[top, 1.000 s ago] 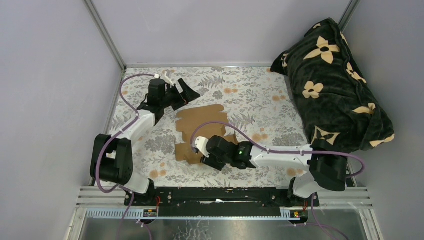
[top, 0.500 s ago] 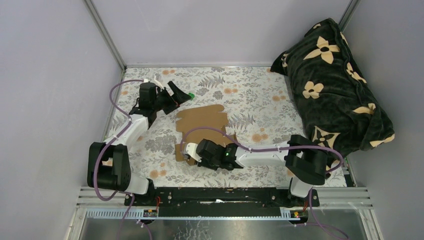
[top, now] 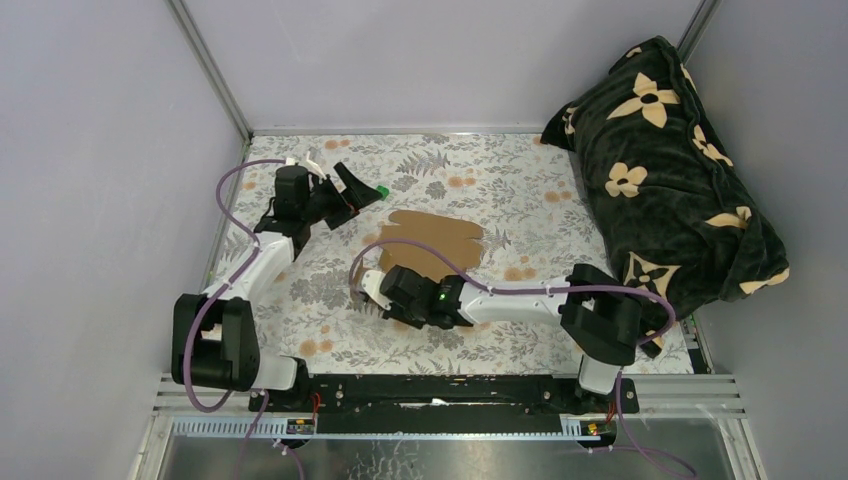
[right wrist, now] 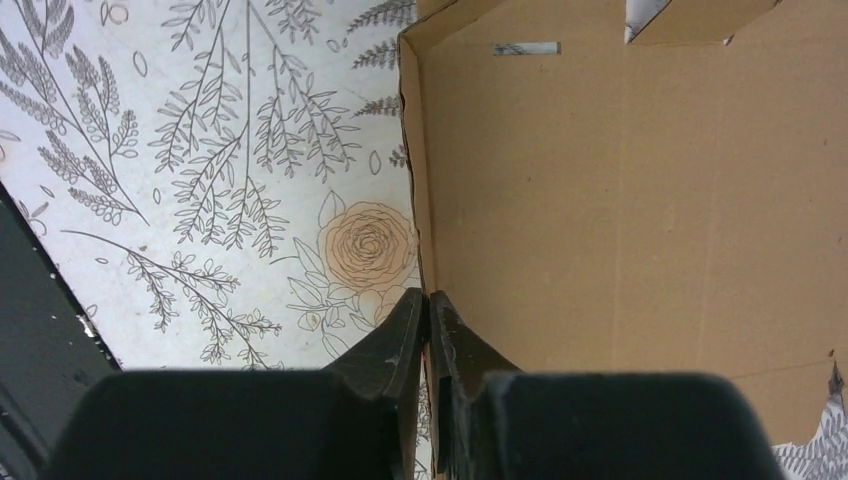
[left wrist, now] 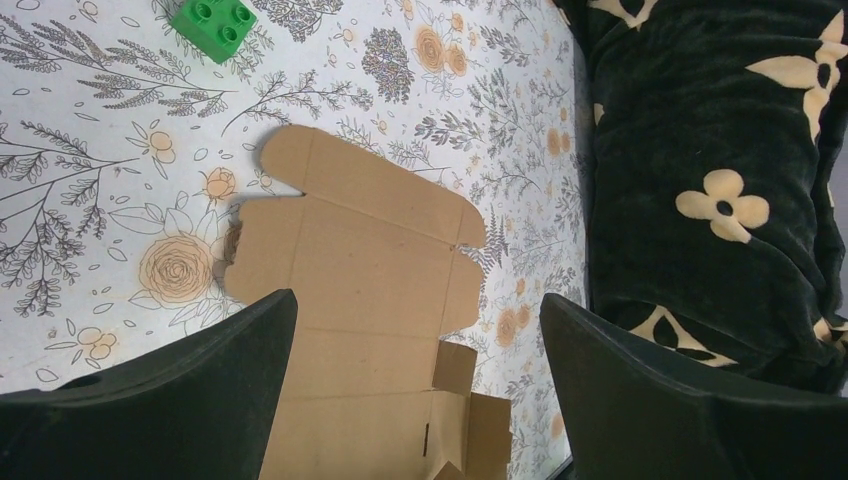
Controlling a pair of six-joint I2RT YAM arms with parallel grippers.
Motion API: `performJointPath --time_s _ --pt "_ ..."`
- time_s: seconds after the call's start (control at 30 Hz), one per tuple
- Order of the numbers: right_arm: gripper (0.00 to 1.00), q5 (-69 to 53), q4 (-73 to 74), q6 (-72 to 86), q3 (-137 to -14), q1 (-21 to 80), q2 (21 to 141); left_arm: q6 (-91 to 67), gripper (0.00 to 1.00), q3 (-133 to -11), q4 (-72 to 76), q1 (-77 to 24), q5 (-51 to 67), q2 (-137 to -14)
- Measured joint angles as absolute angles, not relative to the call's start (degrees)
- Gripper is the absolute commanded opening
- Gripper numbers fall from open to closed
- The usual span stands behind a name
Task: Fold the paper box
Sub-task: Fold the paper box at the center of the board.
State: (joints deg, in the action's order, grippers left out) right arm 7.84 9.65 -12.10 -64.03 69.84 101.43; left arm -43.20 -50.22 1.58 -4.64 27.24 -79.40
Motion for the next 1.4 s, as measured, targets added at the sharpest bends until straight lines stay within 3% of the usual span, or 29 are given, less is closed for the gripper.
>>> performJointPath --time_s 0.23,0.6,1.1,1.2,1.3,1.4 --pt "0.10 4.9 15.0 -4.4 -70.5 64.8 99.9 -43.2 0.99 -50.2 -1.0 -4.4 27.4 -77.4" --pt "0.10 -5.4 13.1 20.0 -74.3 53.9 91.8 -41.3 0.99 -52.1 -8.4 -4.4 26.3 -72.4" --pt "0.10 -6.4 -17.5 58.5 -45.4 49.4 87.1 -39.0 0.97 -52.0 -14.5 -4.4 25.2 -69.9" --pt "0.10 -4.9 -25.0 64.3 -41.4 49.4 87.2 -38.8 0.93 -50.2 -14.8 -4.4 25.1 -69.5" --pt "0.11 -2.5 -32.3 69.7 -38.1 49.4 87.2 -38.6 0.83 -48.3 -15.3 -4.4 24.9 -69.5" --pt "0.11 -0.2 -37.8 73.5 -36.5 49.4 87.4 -38.5 0.81 -47.0 -15.7 -4.6 24.8 -69.5"
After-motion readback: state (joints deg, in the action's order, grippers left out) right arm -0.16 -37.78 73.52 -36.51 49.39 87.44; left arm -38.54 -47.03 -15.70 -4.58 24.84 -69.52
